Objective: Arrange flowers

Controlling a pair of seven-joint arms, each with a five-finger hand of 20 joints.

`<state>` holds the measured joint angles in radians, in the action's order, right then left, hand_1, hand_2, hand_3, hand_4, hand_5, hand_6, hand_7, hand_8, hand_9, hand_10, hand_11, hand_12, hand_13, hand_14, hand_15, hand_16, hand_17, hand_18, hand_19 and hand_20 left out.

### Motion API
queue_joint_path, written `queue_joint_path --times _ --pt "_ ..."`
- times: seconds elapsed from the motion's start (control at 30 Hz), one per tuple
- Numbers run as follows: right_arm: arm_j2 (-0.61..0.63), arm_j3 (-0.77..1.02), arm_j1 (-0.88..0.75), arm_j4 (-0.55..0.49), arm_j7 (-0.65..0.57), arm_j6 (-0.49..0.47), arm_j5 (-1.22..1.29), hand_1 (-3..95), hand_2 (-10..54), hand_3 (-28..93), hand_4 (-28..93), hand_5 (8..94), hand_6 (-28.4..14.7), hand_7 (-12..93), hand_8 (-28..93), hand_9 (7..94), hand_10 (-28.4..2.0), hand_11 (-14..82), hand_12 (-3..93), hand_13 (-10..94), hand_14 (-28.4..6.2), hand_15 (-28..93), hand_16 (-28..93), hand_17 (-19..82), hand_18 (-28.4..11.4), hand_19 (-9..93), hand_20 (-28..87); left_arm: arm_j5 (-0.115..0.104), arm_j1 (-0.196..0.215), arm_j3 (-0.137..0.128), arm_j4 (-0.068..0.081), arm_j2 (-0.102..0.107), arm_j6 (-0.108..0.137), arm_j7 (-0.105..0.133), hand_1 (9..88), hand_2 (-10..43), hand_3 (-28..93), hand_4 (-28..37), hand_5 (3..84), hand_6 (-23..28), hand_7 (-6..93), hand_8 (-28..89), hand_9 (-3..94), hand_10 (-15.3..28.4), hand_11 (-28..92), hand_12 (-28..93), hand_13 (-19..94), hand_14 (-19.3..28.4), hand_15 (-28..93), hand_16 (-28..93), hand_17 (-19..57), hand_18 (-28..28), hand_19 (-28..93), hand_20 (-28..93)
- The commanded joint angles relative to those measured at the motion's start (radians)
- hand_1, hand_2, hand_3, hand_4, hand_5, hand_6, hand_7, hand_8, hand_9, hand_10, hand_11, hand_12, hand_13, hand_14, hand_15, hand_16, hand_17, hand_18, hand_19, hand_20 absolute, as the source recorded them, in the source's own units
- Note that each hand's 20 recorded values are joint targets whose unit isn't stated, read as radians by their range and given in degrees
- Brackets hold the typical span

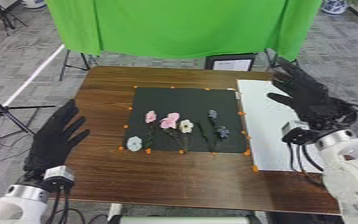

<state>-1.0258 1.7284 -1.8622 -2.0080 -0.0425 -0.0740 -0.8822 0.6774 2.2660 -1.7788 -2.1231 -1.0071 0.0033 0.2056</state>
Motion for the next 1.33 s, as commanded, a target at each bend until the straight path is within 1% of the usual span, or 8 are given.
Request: queue_joint_path --times 0.03,0.47,0.7,0.8,0.97,1.1,1.27,1.33 --pt "-0.071 0.049 -0.125 -0.086 -0.051 -0.042 -0.028 8.9 -8.9 83 -28 25.0 -2.6 12 -8 24.7 -11.9 -0.6 23.3 17 -11.8 -6 36 -4 -22.1 32 15 0.019 -0.025 0.019 0.005 -0.045 0.006 0.01 23.9 -5.7 66 -28.3 18.5 2.6 17.5 -10 12.3 8.2 5 24 8 12.4 10 8 -14.6 22.7 33 7" --pt "-0.163 0.076 -0.142 -0.107 -0.094 -0.071 -0.042 11.2 -9.2 84 -28 25.5 -3.5 13 -9 26.0 -12.9 2.8 24.9 20 -11.3 -3 41 -3 -21.2 35 16 0.018 -0.065 0.053 0.03 -0.054 -0.013 0.007 23.9 -6.7 65 -28.3 19.6 2.9 17.2 -10 14.3 8.8 6 24 10 15.3 11 6 -14.1 23.2 33 8" --pt "-0.174 0.055 -0.131 -0.092 -0.103 -0.077 -0.036 11.2 -9.5 84 -28 25.6 -3.5 14 -9 26.3 -12.9 3.1 24.7 20 -11.8 -4 40 -3 -21.1 35 16 0.017 -0.085 0.078 0.048 -0.055 0.006 0.006 23.8 -6.5 66 -28.3 19.7 3.0 17.5 -10 14.5 9.1 8 23 10 15.3 12 5 -14.0 23.3 33 7" --pt "-0.179 0.053 -0.124 -0.088 -0.113 -0.096 -0.042 11.1 -9.5 84 -28 25.6 -3.5 14 -9 26.4 -12.9 3.2 24.7 20 -11.7 -4 40 -3 -21.1 35 16 0.025 -0.11 0.089 0.057 -0.051 -0.007 -0.007 23.5 -6.5 67 -28.3 20.2 3.1 17.6 -10 14.8 9.2 8 22 11 14.7 13 5 -14.1 23.1 34 7" --pt "-0.182 0.054 -0.13 -0.091 -0.119 -0.105 -0.06 11.3 -9.4 84 -28 25.7 -3.5 14 -9 26.4 -12.9 3.1 24.7 20 -11.2 -4 41 -3 -21.0 35 17 0.018 -0.093 0.087 0.055 -0.056 -0.012 -0.018 23.8 -6.3 67 -28.3 20.2 3.1 17.9 -10 14.9 9.2 9 22 11 14.5 13 5 -14.2 23.0 33 7" --pt "-0.172 0.086 -0.156 -0.109 -0.125 -0.108 -0.041 11.3 -9.3 84 -28 25.8 -3.6 14 -9 26.5 -12.9 3.3 24.7 20 -11.1 -3 41 -3 -21.0 36 17 0.019 -0.125 0.104 0.068 -0.047 -0.021 -0.015 23.9 -6.2 67 -28.3 20.2 3.1 17.9 -10 15.0 9.3 9 22 11 14.5 14 5 -14.2 23.0 33 7" --pt "-0.189 0.08 -0.17 -0.106 -0.137 -0.114 -0.03 11.3 -9.4 84 -28 26.0 -3.6 14 -9 26.7 -12.9 3.4 24.6 21 -11.3 -3 41 -3 -21.1 36 17 0.017 -0.092 0.092 0.061 -0.065 -0.022 -0.043 23.6 -6.1 68 -28.3 20.3 3.1 17.8 -10 15.0 9.3 9 22 11 14.4 14 5 -14.0 22.9 34 8" --pt "-0.185 0.08 -0.171 -0.107 -0.137 -0.113 -0.034 11.4 -9.4 84 -28 26.1 -3.6 14 -9 26.8 -13.0 3.4 24.6 21 -11.3 -3 41 -3 -21.1 36 17 0.019 -0.108 0.1 0.07 -0.062 -0.022 -0.046 23.6 -6.0 68 -28.3 20.3 3.1 17.7 -10 15.1 9.4 9 22 11 14.4 14 5 -14.0 23.0 34 8"
